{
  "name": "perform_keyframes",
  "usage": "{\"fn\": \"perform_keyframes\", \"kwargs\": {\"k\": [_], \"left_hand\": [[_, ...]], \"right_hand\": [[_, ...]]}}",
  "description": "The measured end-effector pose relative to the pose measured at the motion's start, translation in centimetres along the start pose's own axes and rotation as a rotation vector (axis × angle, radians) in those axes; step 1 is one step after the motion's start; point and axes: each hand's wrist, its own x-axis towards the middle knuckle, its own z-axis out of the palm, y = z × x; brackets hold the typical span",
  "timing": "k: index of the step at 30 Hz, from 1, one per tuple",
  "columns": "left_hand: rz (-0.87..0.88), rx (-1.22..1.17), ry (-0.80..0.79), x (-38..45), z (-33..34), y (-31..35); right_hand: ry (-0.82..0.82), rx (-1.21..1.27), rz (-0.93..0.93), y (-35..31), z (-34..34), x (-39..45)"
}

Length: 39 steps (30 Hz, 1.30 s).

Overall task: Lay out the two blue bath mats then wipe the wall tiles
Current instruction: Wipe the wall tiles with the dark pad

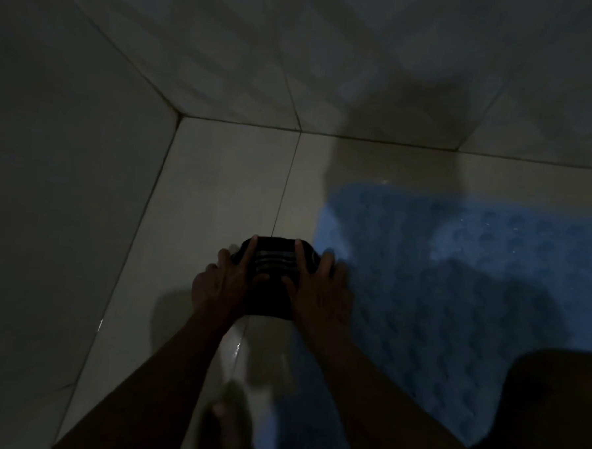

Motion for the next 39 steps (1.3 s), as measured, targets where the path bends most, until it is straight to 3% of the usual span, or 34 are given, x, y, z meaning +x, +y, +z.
{"fn": "perform_keyframes", "kwargs": {"k": [2, 5, 7, 12, 20, 26, 33, 39], "left_hand": [[-0.003, -0.018, 0.016, 0.5, 0.0, 0.0], [0.066, -0.078, 0.165, 1.4, 0.7, -0.5], [0.09, -0.135, 0.188, 2.1, 1.2, -0.8], [0.109, -0.22, 0.166, 4.2, 0.5, -0.6], [0.097, -0.177, 0.223, 8.3, -2.0, -0.6], [0.197, -0.141, 0.335, 13.1, -2.6, -1.0], [0.155, -0.316, 0.159, 17.2, -6.7, -0.3], [0.201, -0.333, 0.173, 18.8, -8.1, 0.9]], "right_hand": [[0.003, -0.028, -0.009, 0.0, -0.5, 0.5], [0.076, -0.105, -0.021, 0.3, -0.7, 1.2], [0.14, -0.133, -0.018, 0.3, -1.0, 1.9], [0.111, -0.133, 0.009, 0.0, -1.5, 3.8], [0.344, -0.217, 0.056, -0.3, -2.5, 7.4], [0.332, -0.337, 0.089, -0.8, -4.3, 10.3], [0.298, -0.292, 0.113, -1.1, -7.3, 13.6], [0.327, -0.332, 0.141, -0.9, -8.9, 15.0]]}}
